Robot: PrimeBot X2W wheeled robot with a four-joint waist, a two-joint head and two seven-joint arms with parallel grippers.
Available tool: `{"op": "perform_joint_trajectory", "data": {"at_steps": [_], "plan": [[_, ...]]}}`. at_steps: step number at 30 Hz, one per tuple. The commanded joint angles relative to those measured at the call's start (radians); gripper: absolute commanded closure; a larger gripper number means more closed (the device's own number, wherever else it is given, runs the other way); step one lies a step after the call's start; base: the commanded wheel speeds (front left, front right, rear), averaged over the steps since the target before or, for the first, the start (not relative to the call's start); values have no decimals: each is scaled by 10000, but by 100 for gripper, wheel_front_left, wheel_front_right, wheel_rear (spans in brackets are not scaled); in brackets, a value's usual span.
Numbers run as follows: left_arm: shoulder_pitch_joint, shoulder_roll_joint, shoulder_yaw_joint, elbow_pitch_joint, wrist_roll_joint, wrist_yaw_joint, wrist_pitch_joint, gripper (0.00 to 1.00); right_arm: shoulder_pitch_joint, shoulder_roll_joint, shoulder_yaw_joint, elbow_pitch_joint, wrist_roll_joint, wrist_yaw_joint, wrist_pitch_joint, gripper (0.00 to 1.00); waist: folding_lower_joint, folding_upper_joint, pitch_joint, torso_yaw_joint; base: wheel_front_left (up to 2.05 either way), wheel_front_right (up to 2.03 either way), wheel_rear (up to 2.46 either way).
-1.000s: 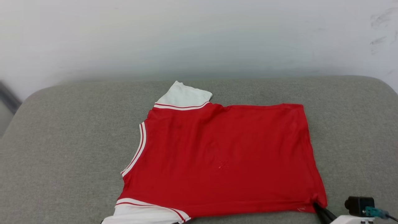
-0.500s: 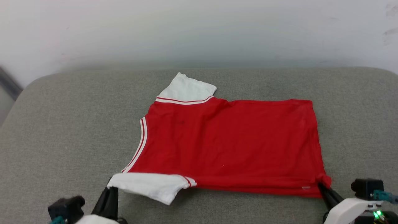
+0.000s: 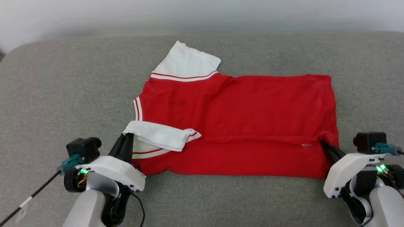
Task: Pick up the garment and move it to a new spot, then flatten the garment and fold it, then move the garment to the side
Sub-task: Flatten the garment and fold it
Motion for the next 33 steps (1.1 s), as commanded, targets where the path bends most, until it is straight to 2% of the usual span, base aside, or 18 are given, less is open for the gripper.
{"op": "perform_joint_trajectory", "data": {"at_steps": [1, 9, 10, 11, 12, 13, 14, 21, 26, 29, 33], "plan": [[-322, -30, -37, 302, -46, -99, -44, 100, -246, -41, 53, 121, -27, -7, -2, 100, -1, 0, 291, -34, 0, 0, 0], [-1702, -203, -437, 2752, -307, -681, 220, 100, -900, -54, 460, 1233, 83, -9, -97, 100, -1, 0, 716, -108, 0, 0, 0], [-1839, -208, -483, 2989, -360, -732, 265, 100, -929, -54, 527, 1364, 95, -10, -117, 91, -1, 0, 723, -122, 0, 0, 0], [-1947, -218, -522, 3228, -448, -785, 369, 98, -970, -59, 589, 1477, 96, -10, -147, 62, -1, 0, 722, -140, 0, 0, 0], [-2023, -216, -569, 3451, -492, -827, 444, 65, -1009, -62, 650, 1575, 110, -12, -192, 36, -1, 0, 713, -161, 0, 0, 0], [-2101, -197, -594, 3627, -549, -845, 484, 40, -1041, -56, 707, 1652, 145, -10, -239, 0, -1, 0, 696, -184, 0, 0, 0], [-2147, -190, -591, 3788, -615, -871, 486, 1, -1070, -57, 759, 1715, 183, -10, -308, 0, -1, 0, 665, -208, 0, 0, 0], [-2344, 108, -471, 4277, -900, -946, 382, 0, -923, -103, 804, 1394, 397, -7, -1387, 0, -1, 0, 168, -331, 0, 0, 0], [-2222, 599, -365, 4083, -947, -849, 771, 0, -562, -15, 568, 720, 325, -7, -1956, 0, -1, 0, -278, -531, 0, 0, 0], [-2086, 815, -423, 3885, -970, -780, 1249, 0, -349, 36, 410, 389, 227, -7, -2021, 0, -1, 0, -464, -610, 0, 0, 0], [-1821, 1354, -557, 3161, -1148, -647, 2810, 0, 137, 204, 98, -424, 10, -7, -1943, 0, -1, 0, -722, -806, 0, 0, 0]]}}
